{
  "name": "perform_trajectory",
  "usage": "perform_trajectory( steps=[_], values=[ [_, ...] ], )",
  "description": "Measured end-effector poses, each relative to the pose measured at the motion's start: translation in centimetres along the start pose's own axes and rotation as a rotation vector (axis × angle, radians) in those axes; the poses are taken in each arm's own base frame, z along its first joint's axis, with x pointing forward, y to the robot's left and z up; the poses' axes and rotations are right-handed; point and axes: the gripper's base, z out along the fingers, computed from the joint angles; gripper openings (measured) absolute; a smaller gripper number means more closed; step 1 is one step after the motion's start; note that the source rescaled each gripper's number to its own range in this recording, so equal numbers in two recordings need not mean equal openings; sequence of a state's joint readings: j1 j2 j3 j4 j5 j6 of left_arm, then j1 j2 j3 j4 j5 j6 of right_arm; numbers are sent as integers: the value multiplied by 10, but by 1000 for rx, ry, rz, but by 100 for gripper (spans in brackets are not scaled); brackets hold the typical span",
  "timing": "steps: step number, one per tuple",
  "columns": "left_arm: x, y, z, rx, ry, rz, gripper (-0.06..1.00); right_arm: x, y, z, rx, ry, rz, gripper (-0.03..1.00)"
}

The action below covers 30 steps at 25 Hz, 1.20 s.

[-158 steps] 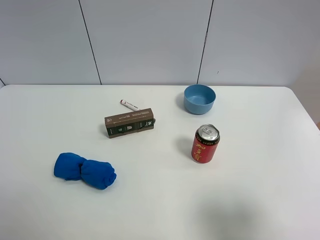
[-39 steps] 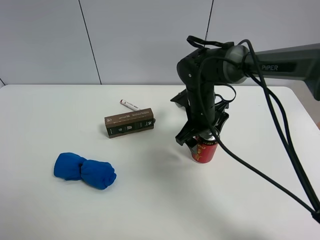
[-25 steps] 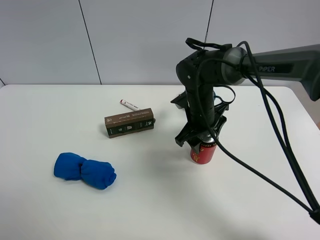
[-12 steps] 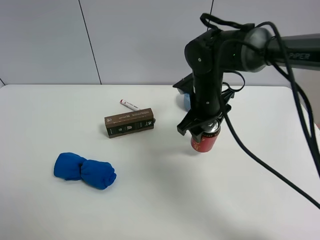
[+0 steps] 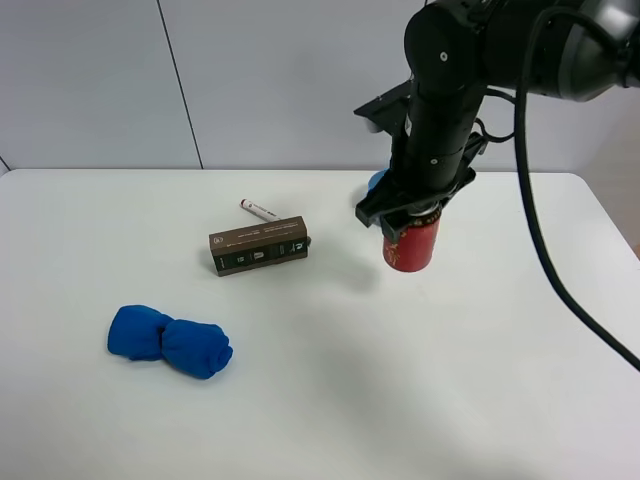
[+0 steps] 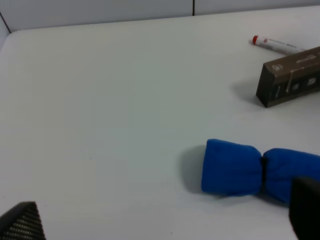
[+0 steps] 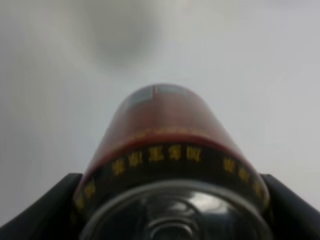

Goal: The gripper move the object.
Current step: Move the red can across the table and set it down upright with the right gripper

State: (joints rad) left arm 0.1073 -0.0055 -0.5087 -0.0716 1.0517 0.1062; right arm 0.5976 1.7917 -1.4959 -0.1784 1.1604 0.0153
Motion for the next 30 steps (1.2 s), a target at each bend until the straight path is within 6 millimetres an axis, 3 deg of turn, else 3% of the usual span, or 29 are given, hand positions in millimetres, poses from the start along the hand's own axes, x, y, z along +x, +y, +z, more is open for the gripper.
perform_trajectory(
  steps=[6, 11, 14, 22, 30],
  values=[
    [0, 0, 0, 0, 0, 0, 100, -21, -2, -18, -8, -178, 16, 0],
    [0, 0, 0, 0, 0, 0, 100, -30, -2, -16, -7, -253, 12, 0],
    [0, 0, 0, 0, 0, 0, 100, -40, 0, 0, -2, -286, 0, 0],
    [0, 0, 0, 0, 0, 0, 100, -66, 11, 64, -11, -352, -20, 0],
    [0, 0, 0, 0, 0, 0, 100, -83, 13, 89, 6, -491, 15, 0]
  ],
)
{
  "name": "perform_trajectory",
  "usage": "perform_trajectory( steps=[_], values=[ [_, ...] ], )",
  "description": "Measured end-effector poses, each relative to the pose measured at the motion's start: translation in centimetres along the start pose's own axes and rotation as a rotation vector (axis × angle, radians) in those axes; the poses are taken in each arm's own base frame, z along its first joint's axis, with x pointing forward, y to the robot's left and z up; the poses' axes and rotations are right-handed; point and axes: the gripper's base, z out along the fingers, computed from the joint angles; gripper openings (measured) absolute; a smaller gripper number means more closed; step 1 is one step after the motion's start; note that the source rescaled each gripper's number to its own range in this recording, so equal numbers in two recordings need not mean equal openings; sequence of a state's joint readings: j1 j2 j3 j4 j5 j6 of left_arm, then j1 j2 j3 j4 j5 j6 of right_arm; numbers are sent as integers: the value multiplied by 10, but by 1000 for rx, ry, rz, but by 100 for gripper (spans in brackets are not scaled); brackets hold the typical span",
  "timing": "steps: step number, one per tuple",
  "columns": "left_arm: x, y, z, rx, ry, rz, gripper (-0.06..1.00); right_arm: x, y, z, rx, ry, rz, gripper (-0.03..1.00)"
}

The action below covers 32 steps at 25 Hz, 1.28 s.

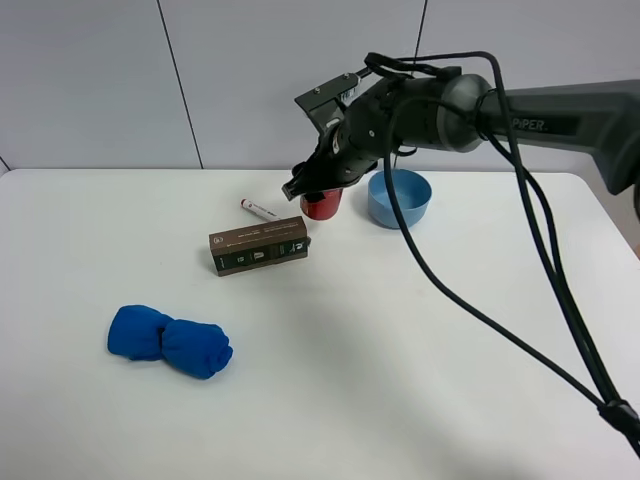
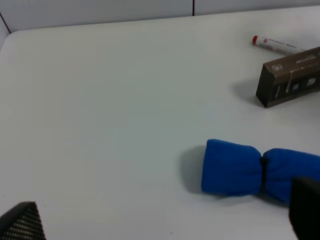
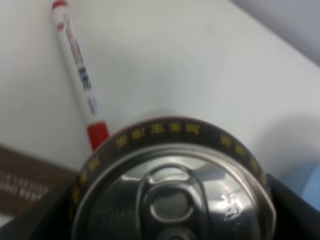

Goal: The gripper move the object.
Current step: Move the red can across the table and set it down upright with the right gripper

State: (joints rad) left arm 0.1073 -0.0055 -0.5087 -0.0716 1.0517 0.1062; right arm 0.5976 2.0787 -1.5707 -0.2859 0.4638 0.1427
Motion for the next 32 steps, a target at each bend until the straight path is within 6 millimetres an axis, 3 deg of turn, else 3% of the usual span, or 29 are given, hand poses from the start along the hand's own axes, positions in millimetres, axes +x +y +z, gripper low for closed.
perform_trajectory(
  steps=[8, 16, 21, 32],
  values=[
    [0, 0, 0, 0, 0, 0, 100, -7, -3, 30, 33, -27, 60, 0],
    [0, 0, 0, 0, 0, 0, 100, -9, -18, 47, 52, -40, 100, 0],
    [0, 0, 0, 0, 0, 0, 100, -7, -18, 61, 49, -31, 113, 0],
    [0, 0, 0, 0, 0, 0, 100, -9, -16, 64, 30, -65, 133, 0]
  ],
)
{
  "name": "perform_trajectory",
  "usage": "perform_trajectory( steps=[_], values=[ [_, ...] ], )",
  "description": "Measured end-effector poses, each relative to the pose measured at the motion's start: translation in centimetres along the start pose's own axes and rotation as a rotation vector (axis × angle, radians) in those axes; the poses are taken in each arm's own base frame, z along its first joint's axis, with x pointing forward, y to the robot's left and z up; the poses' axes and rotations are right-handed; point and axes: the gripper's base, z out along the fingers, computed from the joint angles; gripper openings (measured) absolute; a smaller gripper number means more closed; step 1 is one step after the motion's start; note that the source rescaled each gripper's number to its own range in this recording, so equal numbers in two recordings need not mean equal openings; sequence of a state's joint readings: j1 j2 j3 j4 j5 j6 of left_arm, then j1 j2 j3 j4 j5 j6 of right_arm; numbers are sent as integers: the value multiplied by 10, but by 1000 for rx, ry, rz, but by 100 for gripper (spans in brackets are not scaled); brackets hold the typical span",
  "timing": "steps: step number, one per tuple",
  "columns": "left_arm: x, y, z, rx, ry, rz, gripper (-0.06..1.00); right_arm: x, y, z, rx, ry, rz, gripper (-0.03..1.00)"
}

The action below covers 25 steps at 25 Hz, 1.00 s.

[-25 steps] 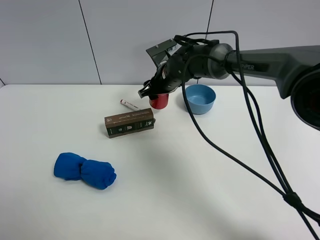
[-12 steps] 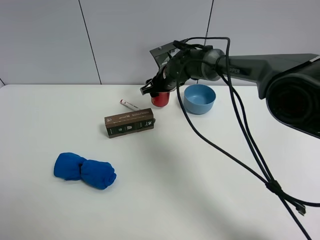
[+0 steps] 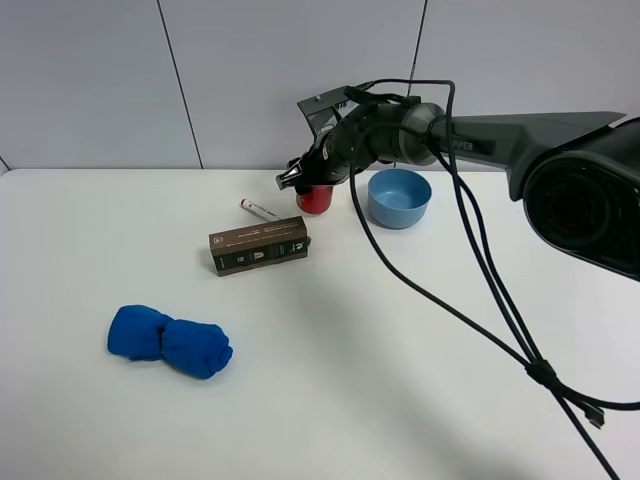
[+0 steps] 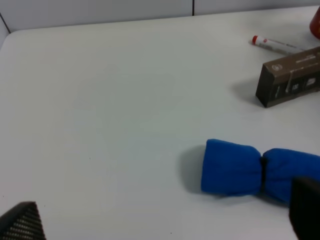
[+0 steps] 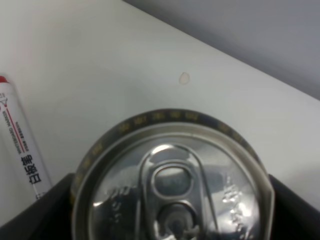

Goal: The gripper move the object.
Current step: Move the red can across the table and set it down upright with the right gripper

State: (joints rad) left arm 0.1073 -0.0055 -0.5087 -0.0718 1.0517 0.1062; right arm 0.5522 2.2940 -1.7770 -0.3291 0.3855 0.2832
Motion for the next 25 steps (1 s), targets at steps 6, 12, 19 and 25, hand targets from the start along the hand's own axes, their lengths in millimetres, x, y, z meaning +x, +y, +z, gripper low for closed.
perform_trajectory(
  steps=[6, 12, 19, 25],
  values=[
    [0, 0, 0, 1, 0, 0, 100, 3, 1, 5, -4, 1, -1, 0],
    [0, 0, 0, 1, 0, 0, 100, 6, 3, 14, -14, -16, 3, 0],
    [0, 0, 0, 1, 0, 0, 100, 6, 4, 17, -16, -38, -13, 0],
    [0, 0, 0, 1, 0, 0, 100, 5, 4, 19, -18, -70, -43, 20]
  ],
)
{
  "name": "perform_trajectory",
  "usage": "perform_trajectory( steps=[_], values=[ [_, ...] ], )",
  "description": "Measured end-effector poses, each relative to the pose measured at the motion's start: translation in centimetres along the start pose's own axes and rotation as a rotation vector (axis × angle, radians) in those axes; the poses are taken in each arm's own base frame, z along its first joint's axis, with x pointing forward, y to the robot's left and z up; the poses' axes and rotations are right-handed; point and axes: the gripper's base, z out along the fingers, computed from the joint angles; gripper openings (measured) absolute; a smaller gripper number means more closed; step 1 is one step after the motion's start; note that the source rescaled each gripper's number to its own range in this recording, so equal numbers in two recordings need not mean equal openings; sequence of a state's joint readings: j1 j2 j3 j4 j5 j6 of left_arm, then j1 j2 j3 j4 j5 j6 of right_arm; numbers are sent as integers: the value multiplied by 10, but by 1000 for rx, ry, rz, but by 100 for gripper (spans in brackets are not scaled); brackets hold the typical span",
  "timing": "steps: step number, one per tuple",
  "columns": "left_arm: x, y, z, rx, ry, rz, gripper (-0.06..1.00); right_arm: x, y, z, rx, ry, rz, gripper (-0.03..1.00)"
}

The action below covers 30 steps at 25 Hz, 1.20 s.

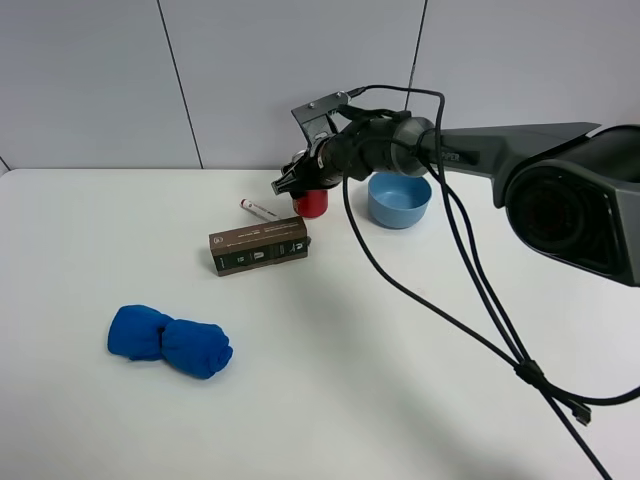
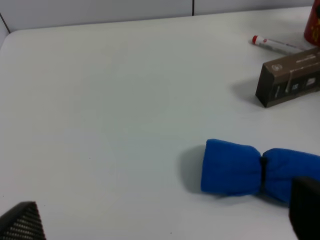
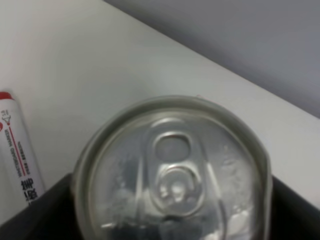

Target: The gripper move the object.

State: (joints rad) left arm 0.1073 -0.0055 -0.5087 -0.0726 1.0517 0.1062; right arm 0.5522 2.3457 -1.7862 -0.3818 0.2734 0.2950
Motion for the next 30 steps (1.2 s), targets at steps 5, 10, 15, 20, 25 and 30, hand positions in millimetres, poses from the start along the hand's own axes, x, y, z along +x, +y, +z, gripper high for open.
perform_trajectory(
  steps=[5, 10, 15, 20, 25, 30],
  values=[
    [0, 0, 0, 0, 0, 0, 100, -3, 1, -1, -8, -31, 13, 92],
    [0, 0, 0, 0, 0, 0, 100, -2, 0, -2, -1, -13, 12, 99],
    [0, 0, 0, 0, 0, 0, 100, -9, -2, -27, 51, 111, 8, 100],
    [0, 0, 0, 0, 0, 0, 100, -35, 1, -87, 98, 196, -57, 100],
    [0, 0, 0, 0, 0, 0, 100, -54, 10, -152, 121, 266, -63, 100],
    [0, 0, 0, 0, 0, 0, 100, -59, 19, -206, 87, 359, -65, 100]
  ],
)
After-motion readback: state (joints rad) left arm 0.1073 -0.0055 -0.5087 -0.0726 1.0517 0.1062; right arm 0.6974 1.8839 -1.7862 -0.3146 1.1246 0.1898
